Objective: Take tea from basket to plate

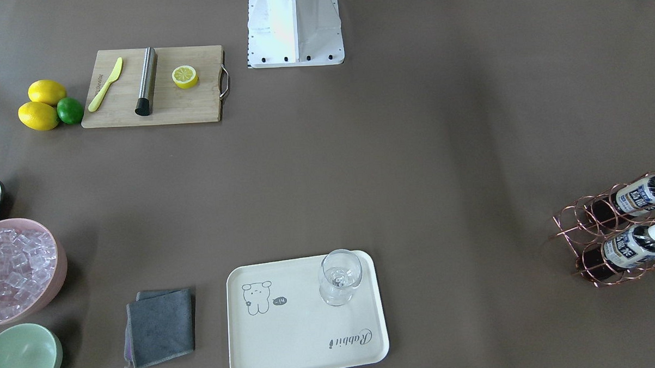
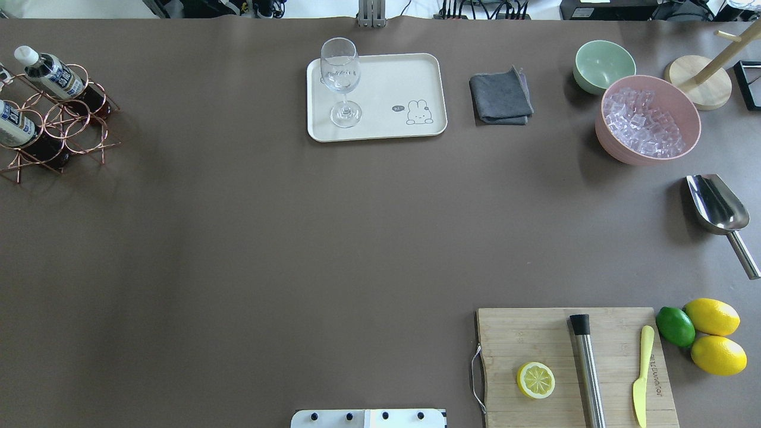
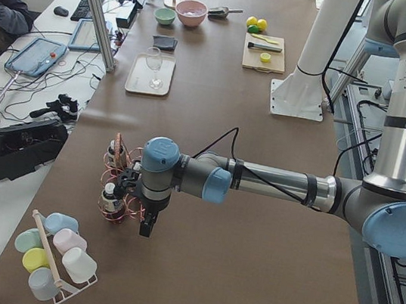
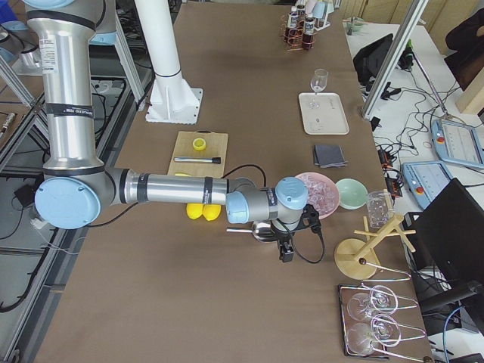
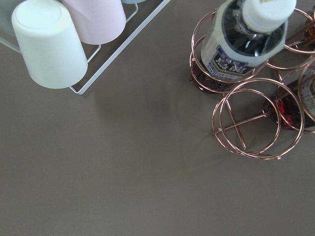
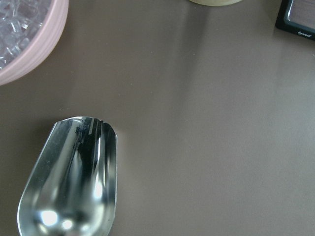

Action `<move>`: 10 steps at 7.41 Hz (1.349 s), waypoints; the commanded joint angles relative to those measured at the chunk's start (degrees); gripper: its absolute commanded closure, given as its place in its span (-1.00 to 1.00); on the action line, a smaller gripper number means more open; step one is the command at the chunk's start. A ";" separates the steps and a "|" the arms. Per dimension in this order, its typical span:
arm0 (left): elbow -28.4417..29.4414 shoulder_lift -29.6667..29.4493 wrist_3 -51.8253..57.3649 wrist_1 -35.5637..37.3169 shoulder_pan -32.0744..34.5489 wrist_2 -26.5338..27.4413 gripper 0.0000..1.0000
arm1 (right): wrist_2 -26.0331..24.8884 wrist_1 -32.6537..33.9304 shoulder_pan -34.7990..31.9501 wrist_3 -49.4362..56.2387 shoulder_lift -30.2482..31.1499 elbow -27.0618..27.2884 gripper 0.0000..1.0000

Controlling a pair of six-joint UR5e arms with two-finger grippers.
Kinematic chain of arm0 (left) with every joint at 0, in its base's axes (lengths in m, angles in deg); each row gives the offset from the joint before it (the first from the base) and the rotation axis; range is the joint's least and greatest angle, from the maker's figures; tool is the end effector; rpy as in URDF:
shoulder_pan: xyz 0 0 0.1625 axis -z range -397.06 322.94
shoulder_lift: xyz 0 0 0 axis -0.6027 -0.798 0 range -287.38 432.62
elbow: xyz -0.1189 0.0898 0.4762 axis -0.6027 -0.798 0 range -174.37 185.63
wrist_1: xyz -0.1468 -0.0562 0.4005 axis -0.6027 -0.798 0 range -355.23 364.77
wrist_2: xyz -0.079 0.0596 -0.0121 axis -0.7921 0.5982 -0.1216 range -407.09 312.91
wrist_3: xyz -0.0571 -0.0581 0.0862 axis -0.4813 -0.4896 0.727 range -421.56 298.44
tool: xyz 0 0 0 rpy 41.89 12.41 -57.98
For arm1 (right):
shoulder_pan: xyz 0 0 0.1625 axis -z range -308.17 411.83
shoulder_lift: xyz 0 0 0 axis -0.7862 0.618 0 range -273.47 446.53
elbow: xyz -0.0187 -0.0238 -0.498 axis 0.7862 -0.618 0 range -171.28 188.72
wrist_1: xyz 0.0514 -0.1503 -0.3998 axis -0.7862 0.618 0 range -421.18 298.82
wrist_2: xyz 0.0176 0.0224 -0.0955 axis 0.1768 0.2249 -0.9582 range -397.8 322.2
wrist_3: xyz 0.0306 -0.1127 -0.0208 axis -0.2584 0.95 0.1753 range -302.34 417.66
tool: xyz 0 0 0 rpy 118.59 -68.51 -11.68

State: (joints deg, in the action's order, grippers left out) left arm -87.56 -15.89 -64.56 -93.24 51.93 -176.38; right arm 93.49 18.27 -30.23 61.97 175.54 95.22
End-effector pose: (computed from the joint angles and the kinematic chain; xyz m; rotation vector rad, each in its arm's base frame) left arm -0.0493 -0.5106 0.7228 0.1387 0.6892 0.0248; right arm -0.0185 -0.5308 0.7536 0.1115 -0.7252 -0.2548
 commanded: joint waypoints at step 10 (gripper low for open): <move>-0.58 -0.70 11.56 5.78 0.48 -0.17 -0.97 | -0.15 11.16 -3.19 0.18 4.76 12.30 -1.00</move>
State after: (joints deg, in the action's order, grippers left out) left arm -87.53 -16.17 -60.05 -90.77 51.94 -176.45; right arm 93.38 27.06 -33.21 62.10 180.31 106.71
